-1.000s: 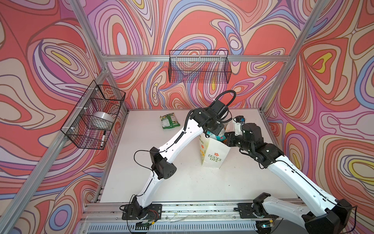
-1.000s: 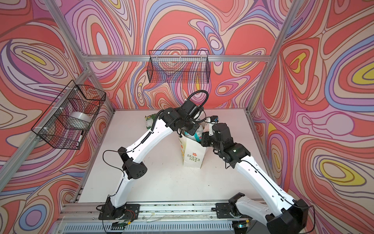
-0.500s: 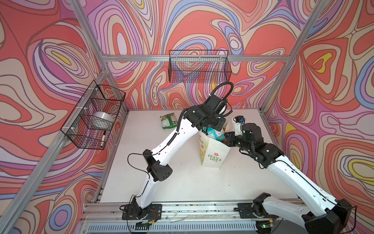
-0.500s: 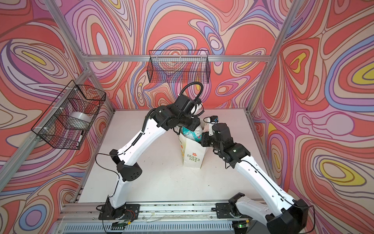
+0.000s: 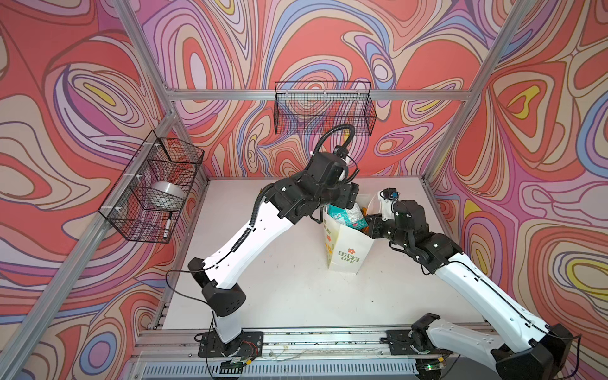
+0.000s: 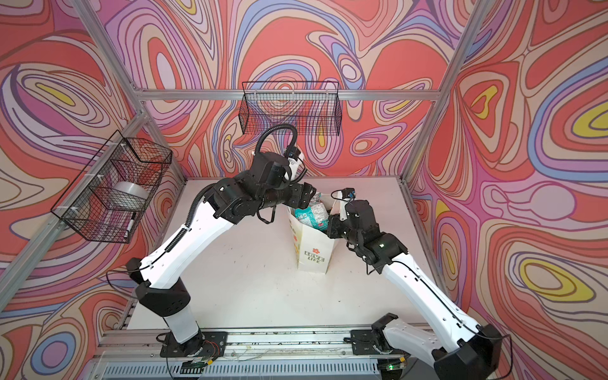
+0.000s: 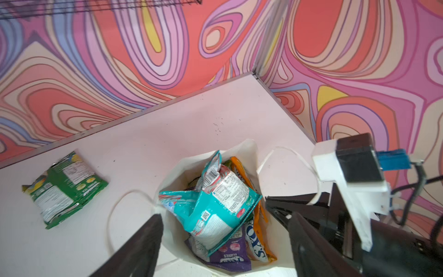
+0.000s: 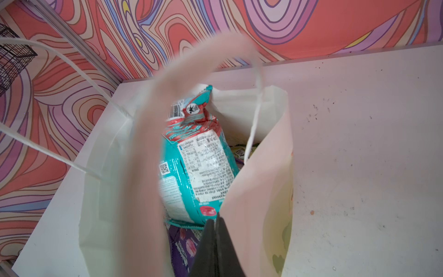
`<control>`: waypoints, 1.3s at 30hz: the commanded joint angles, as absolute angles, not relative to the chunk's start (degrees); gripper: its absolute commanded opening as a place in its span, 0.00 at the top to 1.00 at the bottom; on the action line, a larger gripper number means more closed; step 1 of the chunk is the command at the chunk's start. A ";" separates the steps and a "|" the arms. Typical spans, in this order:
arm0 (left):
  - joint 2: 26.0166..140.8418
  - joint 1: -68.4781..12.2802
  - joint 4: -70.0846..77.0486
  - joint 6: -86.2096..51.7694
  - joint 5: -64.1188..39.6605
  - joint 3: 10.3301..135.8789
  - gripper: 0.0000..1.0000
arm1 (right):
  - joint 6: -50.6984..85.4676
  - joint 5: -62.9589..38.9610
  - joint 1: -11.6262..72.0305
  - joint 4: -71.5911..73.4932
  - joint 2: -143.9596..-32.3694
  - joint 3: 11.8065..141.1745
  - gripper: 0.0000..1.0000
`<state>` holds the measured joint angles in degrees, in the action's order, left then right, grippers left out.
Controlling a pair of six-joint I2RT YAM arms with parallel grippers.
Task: Place the snacks into the paper bag
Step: Place the snack in the paper bag, then pick up the snack from the top-left of the table.
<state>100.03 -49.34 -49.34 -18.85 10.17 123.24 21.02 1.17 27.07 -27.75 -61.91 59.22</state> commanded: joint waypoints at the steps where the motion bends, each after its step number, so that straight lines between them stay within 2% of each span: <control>1: 94.91 -46.68 -44.37 -23.35 17.39 116.81 0.07 | 20.54 2.50 27.16 -28.48 -61.17 58.10 1.00; 4: 89.99 -42.91 -42.67 -27.50 16.24 109.15 0.00 | 20.54 2.40 27.16 -28.52 -61.40 58.18 1.00; 11: 80.60 -34.59 -37.73 -34.12 15.73 90.67 0.00 | 20.61 2.19 27.16 -28.39 -61.61 58.18 1.00; 18: 83.33 -25.39 -39.35 -37.74 10.11 83.90 0.00 | 20.63 2.02 27.17 -28.30 -61.91 58.18 1.00; 28: 101.42 -17.93 -40.77 -33.95 3.47 89.71 0.00 | 20.54 2.27 27.16 -28.29 -62.02 58.10 1.00; 39: 126.69 -15.38 -49.29 -31.59 -2.52 112.86 0.00 | 20.45 2.45 27.16 -28.39 -62.24 58.18 1.00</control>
